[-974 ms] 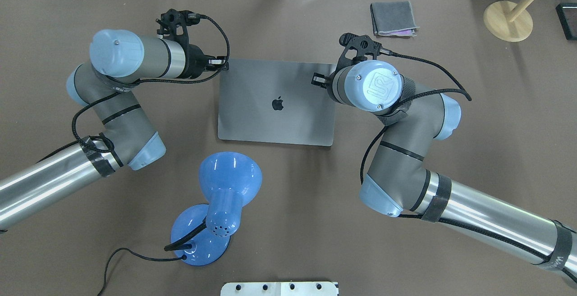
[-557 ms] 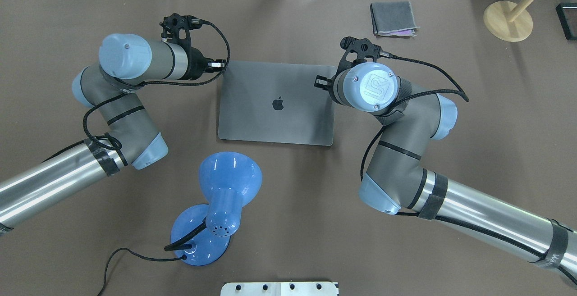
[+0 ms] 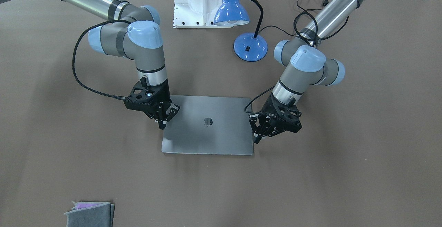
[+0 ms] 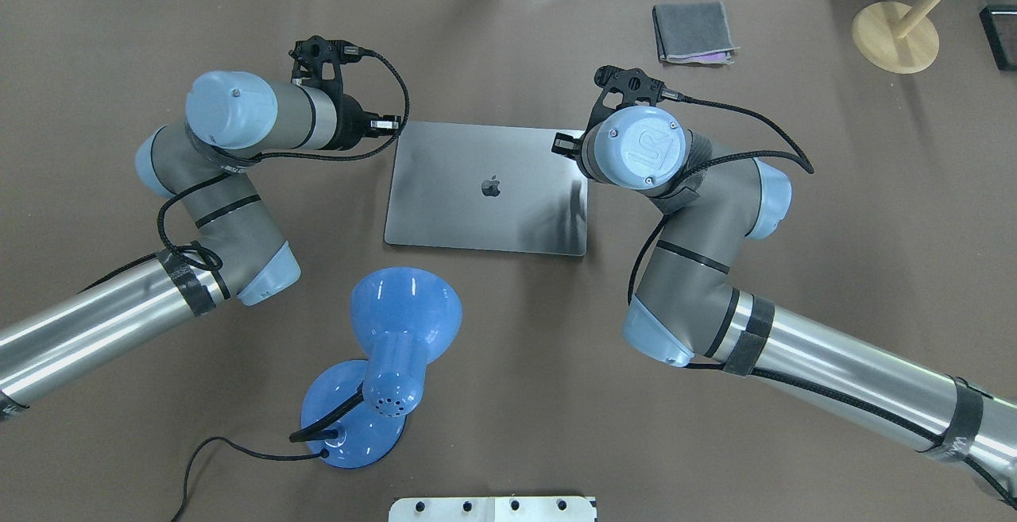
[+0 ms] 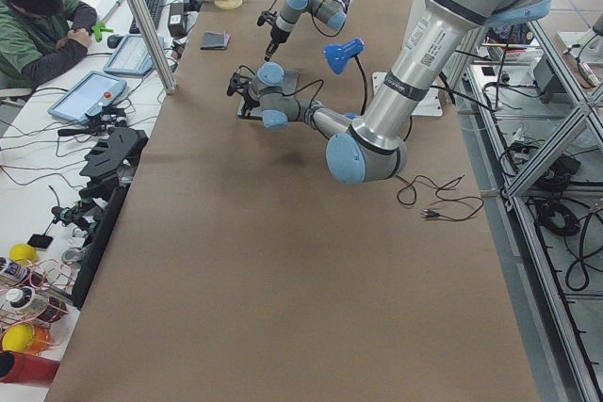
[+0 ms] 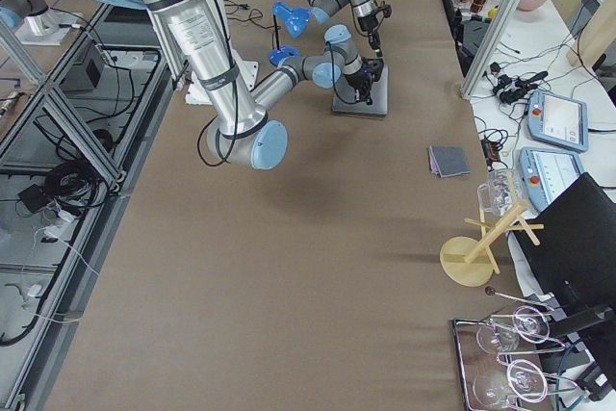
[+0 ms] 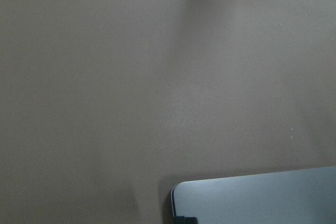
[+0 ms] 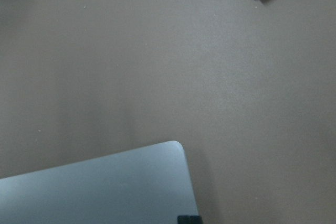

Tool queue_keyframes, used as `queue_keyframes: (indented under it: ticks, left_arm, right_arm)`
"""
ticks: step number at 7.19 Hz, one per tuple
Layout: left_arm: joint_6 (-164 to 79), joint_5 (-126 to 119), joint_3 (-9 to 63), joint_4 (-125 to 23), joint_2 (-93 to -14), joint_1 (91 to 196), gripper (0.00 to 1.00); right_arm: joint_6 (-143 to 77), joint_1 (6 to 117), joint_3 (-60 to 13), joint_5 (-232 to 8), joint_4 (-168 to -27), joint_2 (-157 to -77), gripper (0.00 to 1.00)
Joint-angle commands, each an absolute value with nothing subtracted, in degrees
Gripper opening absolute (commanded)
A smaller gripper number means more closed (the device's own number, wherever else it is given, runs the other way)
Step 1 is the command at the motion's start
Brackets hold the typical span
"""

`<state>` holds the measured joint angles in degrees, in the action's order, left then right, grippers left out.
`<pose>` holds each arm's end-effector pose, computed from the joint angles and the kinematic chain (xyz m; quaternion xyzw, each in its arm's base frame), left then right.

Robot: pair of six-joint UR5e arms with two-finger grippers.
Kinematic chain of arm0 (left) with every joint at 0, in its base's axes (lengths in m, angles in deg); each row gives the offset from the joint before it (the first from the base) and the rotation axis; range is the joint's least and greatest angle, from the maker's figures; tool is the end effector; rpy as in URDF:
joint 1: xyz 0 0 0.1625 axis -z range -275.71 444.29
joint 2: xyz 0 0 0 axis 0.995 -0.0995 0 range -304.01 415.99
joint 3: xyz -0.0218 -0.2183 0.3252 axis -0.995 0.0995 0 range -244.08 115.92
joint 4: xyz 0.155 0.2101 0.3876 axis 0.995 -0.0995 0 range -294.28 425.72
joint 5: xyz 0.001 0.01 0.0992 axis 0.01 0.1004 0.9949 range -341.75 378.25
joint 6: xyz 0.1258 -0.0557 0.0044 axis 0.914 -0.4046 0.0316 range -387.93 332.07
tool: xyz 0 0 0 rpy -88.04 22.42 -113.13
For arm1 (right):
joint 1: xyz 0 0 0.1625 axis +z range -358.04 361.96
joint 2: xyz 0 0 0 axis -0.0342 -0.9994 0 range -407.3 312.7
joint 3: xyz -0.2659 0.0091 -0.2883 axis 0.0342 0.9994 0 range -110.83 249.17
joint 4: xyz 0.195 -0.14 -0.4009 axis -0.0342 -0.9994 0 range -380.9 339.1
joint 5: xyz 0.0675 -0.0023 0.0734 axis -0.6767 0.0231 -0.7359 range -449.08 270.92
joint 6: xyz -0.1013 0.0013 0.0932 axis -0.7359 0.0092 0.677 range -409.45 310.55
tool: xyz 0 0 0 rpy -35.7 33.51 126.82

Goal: Close laptop

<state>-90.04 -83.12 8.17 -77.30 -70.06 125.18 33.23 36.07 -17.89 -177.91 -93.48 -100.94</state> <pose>0.5473 -0.6144 0.2877 0.2612 0.5242 -0.0341 0.8098 -0.5662 -0.5479 0.2412 0.1606 -0.3983 0.2135 0.8775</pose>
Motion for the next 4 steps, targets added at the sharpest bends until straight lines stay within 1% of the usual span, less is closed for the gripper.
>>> queue_keyframes:
  ticks: [1, 2, 3, 4]
  left_arm:
    - [-90.1, -87.7, 13.1, -70.2, -69.8, 126.9, 0.00]
    - [-89.7, -96.5, 19.9, -56.7, -69.3, 131.1, 0.19]
    - [-82.9, -97.2, 26.0, -49.3, -67.9, 132.7, 0.98]
    - [-80.1, -97.3, 31.2, -47.3, -63.4, 133.7, 0.99]
  right_arm:
    - [31.0, 39.6, -19.4, -185.9, -93.4, -101.4, 0.00]
    - [31.0, 43.1, -20.2, -192.0, -94.4, -102.0, 0.00]
    - [30.7, 45.5, -20.6, -194.0, -94.2, -104.1, 0.99]
    - [25.7, 46.9, -22.1, -194.5, -94.5, -106.4, 1.00]
